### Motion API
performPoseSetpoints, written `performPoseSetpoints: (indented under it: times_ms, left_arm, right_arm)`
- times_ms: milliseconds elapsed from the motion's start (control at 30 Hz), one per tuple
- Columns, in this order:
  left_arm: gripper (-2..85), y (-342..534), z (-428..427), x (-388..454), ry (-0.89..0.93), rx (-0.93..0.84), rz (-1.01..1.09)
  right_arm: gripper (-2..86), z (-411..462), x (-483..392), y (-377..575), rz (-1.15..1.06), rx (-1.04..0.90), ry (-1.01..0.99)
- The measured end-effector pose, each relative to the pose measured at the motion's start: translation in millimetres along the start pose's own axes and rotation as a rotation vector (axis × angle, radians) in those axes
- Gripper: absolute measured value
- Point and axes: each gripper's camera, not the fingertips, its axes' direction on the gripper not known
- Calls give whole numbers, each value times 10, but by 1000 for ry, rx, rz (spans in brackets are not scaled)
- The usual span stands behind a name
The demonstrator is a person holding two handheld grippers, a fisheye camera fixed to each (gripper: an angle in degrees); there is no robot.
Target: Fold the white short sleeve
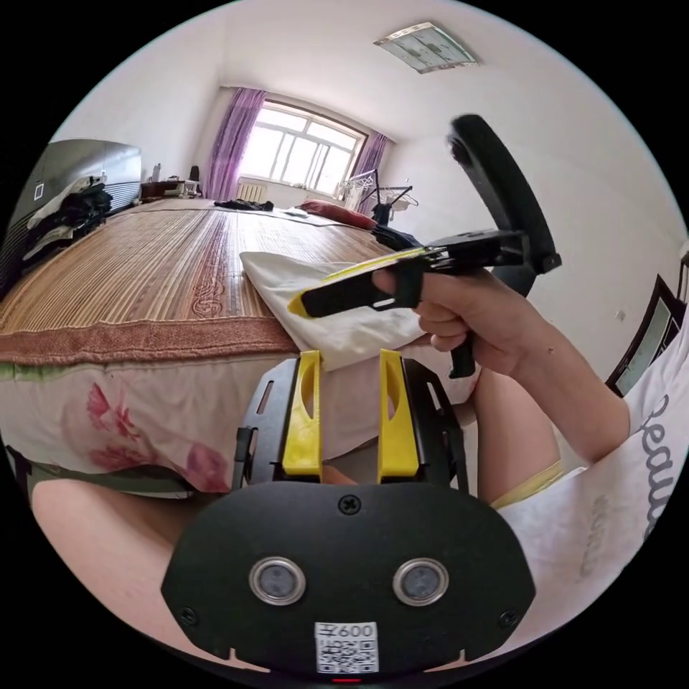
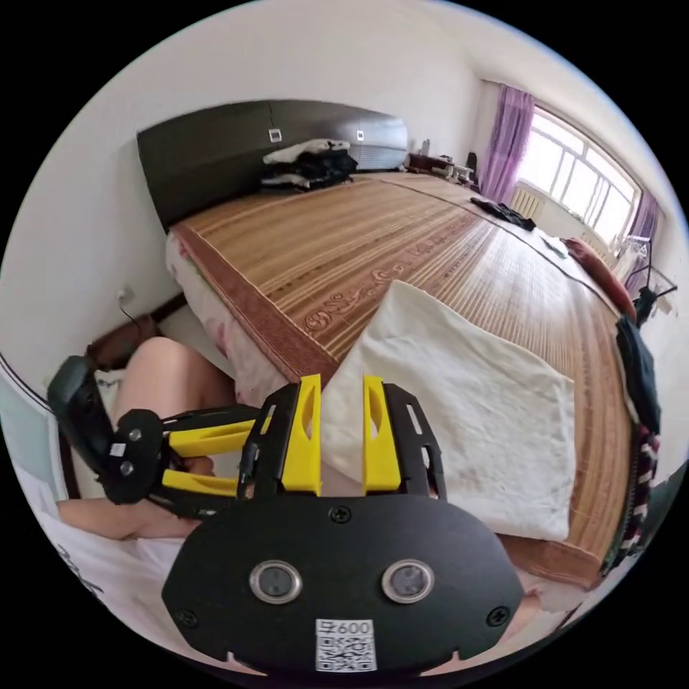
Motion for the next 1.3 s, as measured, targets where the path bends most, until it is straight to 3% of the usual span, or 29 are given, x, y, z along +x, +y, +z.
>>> performPoseSetpoints:
  times_ms: [67, 367, 567, 733, 867, 933, 1167, 1267, 1300]
  left_arm:
    - [118, -12, -7, -26, -1, 12, 11]
    - [120, -297, -33, -330, 67, 21, 76]
    - [109, -754, 242, -665, 249, -225, 231]
    - [70, -880, 375, -1065, 442, -242, 106]
    - [37, -996, 437, -1130, 487, -251, 104]
    - [31, -1072, 506, -1090, 500, -287, 127]
    - [15, -1356, 440, -886, 632, -429, 142]
    - [15, -1337, 126, -560, 585, -545, 221]
    - [18, -1299, -95, -331, 483, -554, 279]
  right_arm:
    - [40, 138, 23, -56, -11, -59, -17]
    - [-7, -43, 413, 63, 111, 37, -98]
    - [4, -138, 551, 221, 105, 128, -215]
    - [10, -344, 1337, 928, 496, 347, -96]
    - [-6, -240, 1815, 1464, 616, 446, -73]
    - [-8, -13, 1786, 1495, 548, 359, -65]
    - [-8, 23, 1554, 1633, 507, 445, -34]
    - [-8, -13, 1445, 1628, 515, 462, -24]
    - [-8, -21, 1420, 1625, 514, 465, -22]
